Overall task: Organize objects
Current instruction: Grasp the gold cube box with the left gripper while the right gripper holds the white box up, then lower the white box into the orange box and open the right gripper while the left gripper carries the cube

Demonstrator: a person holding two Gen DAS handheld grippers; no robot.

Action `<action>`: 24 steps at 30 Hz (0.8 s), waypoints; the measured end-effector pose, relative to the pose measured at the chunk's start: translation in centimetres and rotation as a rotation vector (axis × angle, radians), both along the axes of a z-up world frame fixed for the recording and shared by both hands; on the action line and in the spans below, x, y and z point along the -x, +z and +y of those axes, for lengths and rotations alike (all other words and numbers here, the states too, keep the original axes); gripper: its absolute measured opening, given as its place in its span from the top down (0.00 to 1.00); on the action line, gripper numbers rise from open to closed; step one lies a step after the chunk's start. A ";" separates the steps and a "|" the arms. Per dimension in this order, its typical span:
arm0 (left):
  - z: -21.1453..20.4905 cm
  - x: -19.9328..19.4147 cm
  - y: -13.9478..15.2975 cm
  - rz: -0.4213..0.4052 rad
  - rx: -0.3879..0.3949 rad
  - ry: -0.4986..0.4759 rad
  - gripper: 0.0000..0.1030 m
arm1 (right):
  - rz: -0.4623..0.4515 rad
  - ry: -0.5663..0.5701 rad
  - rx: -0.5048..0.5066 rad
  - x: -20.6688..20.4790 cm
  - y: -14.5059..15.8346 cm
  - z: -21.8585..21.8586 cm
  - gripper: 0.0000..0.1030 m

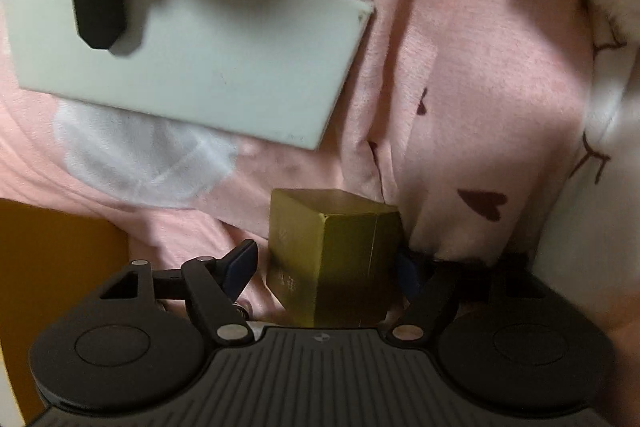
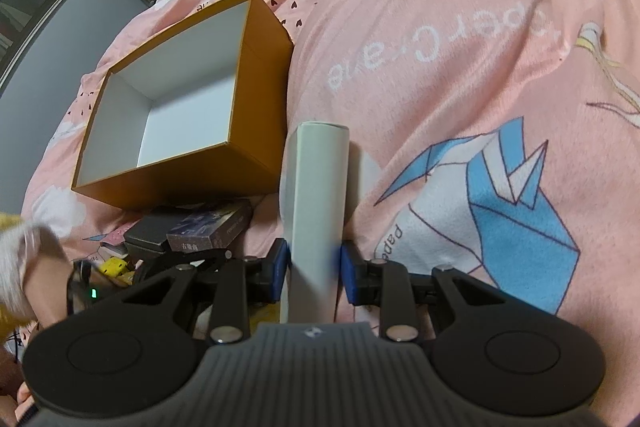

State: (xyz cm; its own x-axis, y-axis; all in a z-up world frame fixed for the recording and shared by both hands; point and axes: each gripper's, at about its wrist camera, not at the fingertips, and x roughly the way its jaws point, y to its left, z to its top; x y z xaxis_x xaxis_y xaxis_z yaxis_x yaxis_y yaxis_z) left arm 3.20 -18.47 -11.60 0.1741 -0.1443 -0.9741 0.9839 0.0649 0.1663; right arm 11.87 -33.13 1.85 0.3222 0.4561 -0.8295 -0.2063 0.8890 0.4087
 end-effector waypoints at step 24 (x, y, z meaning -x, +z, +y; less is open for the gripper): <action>13.7 0.1 12.0 -0.077 0.538 0.647 0.50 | -0.124 0.042 0.007 -1.4 5.7 2.5 0.71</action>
